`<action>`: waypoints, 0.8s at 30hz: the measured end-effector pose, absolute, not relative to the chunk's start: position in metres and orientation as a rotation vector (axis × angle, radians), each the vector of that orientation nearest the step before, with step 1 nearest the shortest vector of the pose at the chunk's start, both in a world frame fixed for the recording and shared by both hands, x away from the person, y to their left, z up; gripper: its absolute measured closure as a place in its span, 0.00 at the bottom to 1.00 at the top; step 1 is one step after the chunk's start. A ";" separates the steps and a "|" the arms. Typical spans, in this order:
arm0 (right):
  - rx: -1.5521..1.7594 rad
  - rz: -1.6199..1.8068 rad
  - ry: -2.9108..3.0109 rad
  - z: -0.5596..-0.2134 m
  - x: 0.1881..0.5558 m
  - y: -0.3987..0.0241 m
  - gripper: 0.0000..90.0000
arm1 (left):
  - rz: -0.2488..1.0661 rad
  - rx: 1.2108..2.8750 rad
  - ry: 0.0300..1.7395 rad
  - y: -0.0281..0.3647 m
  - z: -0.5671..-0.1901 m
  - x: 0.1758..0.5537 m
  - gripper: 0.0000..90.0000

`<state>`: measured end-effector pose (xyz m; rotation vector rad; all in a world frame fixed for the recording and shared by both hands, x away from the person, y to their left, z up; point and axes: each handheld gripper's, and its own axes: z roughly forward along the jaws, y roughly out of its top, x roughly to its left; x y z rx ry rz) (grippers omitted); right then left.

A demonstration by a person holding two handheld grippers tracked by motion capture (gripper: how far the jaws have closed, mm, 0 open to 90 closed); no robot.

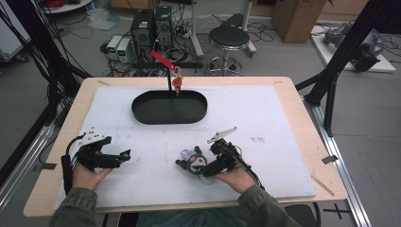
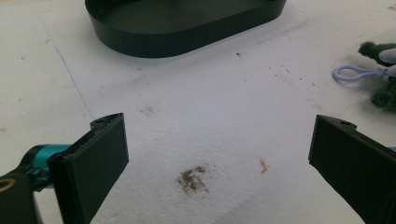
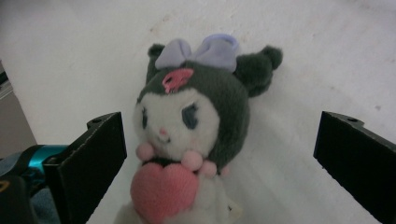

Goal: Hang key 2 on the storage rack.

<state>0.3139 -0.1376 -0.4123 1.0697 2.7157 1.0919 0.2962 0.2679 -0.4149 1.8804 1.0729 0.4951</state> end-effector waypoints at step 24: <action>1.061 0.987 2.725 -0.428 0.291 -0.128 0.48 | 0.493 1.876 1.071 0.267 -0.415 0.296 0.06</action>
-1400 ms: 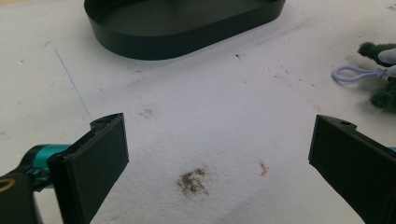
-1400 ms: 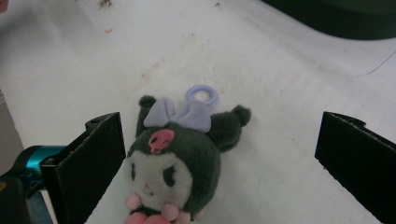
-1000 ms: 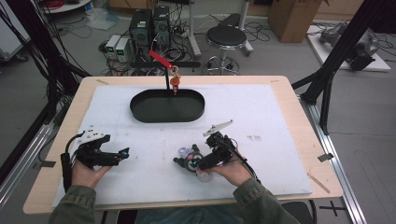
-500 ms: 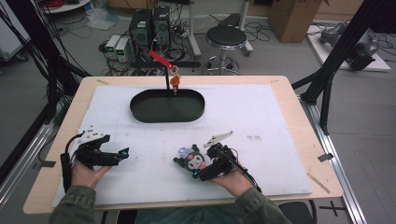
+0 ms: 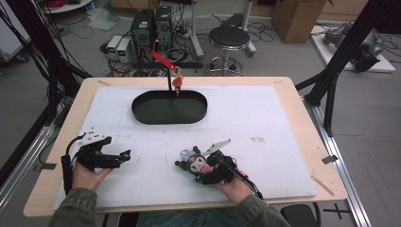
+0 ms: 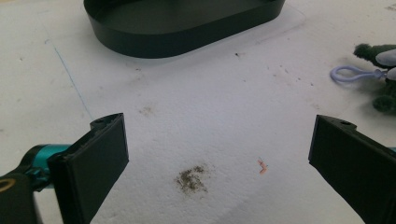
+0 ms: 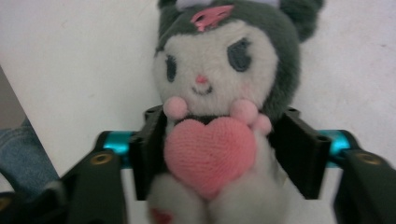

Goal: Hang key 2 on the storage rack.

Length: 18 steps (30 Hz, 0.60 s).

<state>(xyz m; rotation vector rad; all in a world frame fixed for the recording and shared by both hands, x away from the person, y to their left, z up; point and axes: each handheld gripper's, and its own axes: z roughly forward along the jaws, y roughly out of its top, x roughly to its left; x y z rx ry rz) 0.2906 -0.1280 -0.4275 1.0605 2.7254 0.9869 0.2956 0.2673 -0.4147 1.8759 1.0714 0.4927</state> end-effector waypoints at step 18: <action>1.131 1.196 2.638 -0.389 0.299 -0.151 0.50 | 0.491 1.878 1.077 0.267 -0.414 0.296 0.06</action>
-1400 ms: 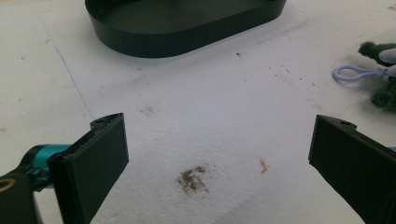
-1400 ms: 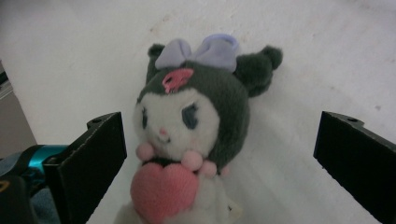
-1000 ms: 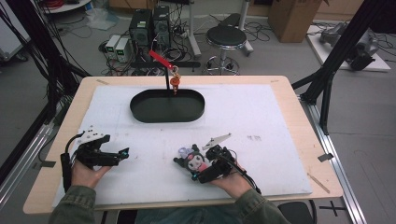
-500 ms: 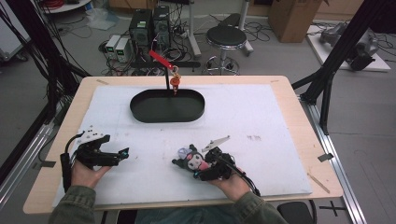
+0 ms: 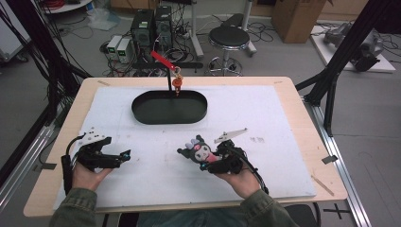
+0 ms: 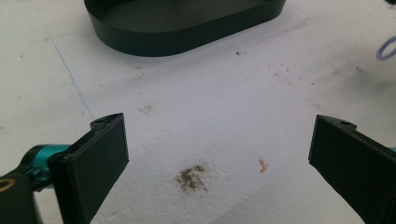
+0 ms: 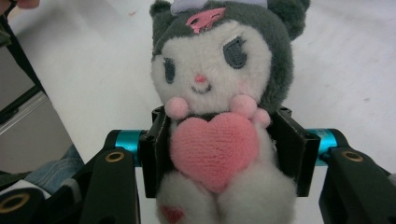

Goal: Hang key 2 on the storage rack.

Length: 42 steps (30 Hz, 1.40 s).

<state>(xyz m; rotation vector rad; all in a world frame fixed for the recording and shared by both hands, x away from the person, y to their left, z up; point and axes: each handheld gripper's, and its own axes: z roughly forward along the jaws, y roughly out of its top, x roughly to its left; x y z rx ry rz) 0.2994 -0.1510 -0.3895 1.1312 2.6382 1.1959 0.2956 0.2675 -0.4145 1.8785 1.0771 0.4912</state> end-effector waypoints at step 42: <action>1.081 1.251 2.539 -0.308 0.342 -0.153 0.51 | 0.487 1.867 1.074 0.269 -0.414 0.295 0.06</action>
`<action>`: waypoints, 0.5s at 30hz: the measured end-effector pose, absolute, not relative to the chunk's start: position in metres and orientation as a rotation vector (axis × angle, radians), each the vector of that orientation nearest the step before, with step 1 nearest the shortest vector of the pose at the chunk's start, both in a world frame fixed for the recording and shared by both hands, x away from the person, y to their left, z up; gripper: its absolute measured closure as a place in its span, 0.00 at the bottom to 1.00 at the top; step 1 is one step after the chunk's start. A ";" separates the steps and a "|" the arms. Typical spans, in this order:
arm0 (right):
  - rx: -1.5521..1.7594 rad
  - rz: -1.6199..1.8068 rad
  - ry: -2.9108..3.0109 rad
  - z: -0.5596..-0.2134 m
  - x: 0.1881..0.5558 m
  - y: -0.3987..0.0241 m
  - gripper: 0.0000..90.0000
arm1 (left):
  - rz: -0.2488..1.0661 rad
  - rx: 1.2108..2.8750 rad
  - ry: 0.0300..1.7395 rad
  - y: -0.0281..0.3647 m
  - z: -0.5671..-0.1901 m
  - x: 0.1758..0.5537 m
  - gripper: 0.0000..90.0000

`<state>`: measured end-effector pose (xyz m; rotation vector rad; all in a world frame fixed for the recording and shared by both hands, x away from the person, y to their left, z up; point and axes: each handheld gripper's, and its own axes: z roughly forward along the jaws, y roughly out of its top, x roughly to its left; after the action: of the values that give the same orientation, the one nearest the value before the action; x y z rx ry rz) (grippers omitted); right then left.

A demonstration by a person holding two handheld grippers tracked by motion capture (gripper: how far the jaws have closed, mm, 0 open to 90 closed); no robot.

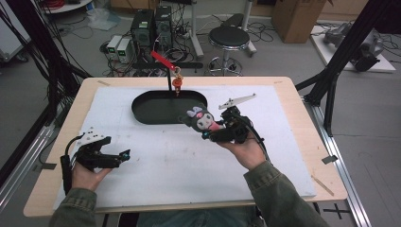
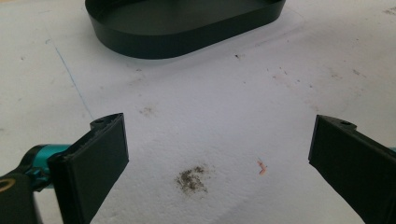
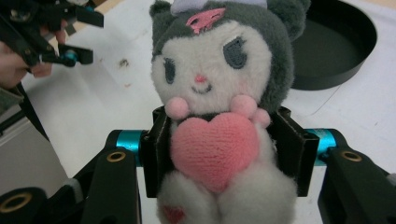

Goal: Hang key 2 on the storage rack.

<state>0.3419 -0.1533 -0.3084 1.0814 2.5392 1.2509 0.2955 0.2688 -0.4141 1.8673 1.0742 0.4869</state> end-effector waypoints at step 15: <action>1.091 1.263 2.491 -0.272 0.368 -0.150 0.51 | 0.489 1.868 1.073 0.269 -0.414 0.296 0.06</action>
<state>0.3683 -0.1498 -0.2722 1.0913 2.4908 1.2633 0.2960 0.2692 -0.4142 1.8681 1.0731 0.4888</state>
